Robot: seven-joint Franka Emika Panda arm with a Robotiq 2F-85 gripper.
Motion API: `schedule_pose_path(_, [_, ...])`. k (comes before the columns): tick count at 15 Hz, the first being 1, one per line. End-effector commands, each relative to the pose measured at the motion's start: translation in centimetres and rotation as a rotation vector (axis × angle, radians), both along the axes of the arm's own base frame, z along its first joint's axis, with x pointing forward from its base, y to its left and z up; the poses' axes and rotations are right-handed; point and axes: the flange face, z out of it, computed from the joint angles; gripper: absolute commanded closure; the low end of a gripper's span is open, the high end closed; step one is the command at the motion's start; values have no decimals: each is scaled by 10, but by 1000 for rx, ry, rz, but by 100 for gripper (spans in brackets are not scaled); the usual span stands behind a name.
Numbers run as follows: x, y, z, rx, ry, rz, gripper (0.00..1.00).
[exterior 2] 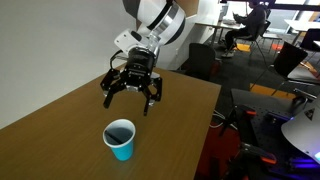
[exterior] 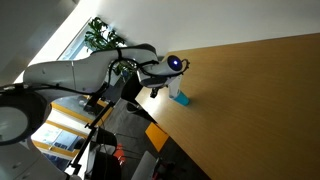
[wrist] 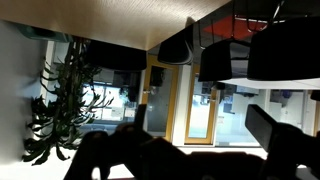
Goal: Put the pen in the cup
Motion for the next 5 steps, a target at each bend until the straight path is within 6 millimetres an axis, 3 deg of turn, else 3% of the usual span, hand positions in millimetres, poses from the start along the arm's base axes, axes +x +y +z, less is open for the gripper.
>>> schedule_pose_path(1, [-3, 0, 6, -1, -5, 1, 0])
schedule_pose_path(5, [-10, -1, 12, -3, -4, 0, 0])
